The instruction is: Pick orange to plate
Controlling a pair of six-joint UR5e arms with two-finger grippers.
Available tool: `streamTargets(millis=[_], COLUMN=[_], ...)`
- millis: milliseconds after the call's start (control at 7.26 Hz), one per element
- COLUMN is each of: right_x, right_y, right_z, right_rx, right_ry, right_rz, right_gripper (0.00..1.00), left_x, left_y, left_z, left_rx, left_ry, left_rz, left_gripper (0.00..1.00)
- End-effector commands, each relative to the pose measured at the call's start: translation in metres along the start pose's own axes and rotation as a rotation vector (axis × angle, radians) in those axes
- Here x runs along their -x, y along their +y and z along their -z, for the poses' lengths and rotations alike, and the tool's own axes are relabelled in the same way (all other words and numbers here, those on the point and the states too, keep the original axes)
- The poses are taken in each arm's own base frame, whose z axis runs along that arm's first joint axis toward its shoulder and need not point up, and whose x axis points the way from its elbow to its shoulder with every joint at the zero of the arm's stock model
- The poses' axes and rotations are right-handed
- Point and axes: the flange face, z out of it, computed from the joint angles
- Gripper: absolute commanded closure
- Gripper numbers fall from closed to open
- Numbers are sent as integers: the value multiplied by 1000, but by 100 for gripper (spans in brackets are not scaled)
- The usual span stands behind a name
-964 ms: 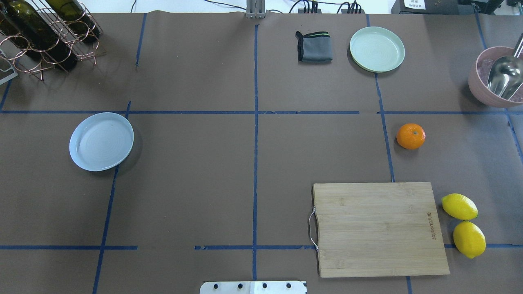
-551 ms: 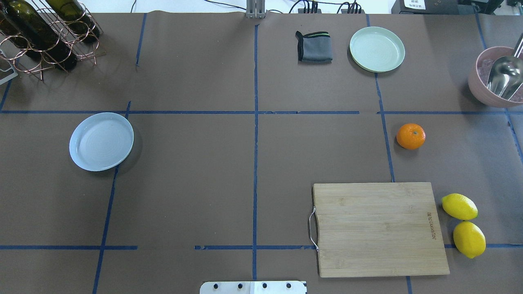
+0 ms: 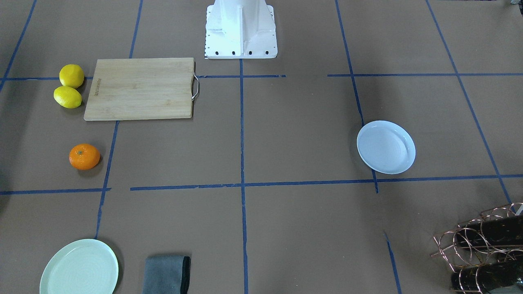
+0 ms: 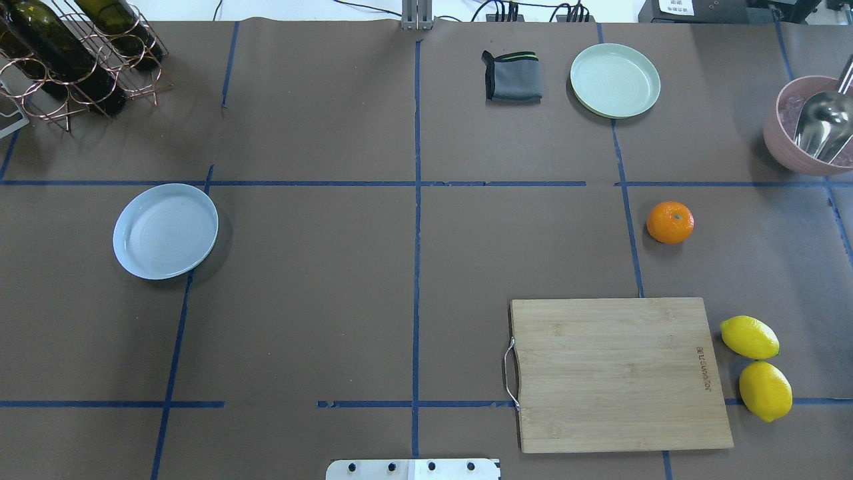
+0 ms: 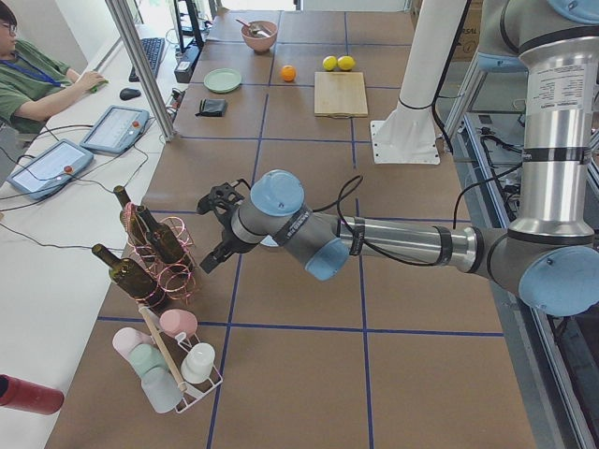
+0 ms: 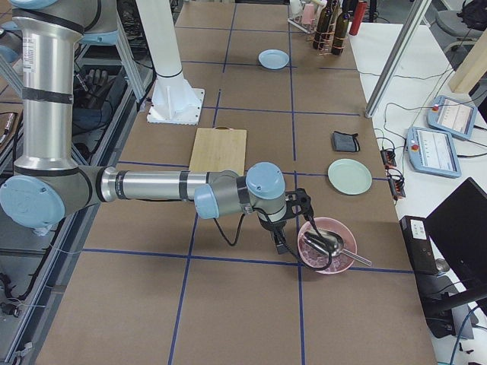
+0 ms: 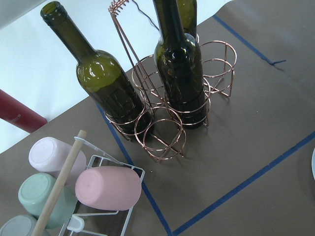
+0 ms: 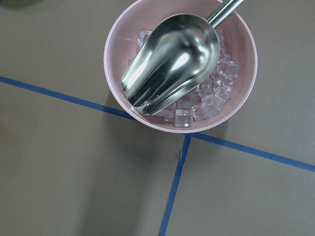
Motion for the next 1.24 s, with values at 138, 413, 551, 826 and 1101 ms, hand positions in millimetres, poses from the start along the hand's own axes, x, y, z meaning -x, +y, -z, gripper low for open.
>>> streamTargets(millis=[138, 413, 551, 826, 1101], right_x=[-2, -2, -2, -1, 0], right_y=[5, 7, 7, 6, 5], right_z=[-3, -3, -3, -3, -2], right_rx=[5, 6, 6, 4, 3], right_ry=[-9, -14, -14, -14, -14], right_rz=[-7, -8, -8, -7, -6], right_gripper=[0, 0, 0, 0, 0], left_x=[-92, -135, -157, -187, -223], left_y=[2, 10, 13, 29, 39], left_z=[-101, -138, -154, -187, -218], left_rx=[9, 51, 52, 47, 51], left_ry=[-35, 2, 1, -32, -30], left_rz=[251, 444, 507, 592, 658], left_gripper=[0, 40, 49, 49, 49])
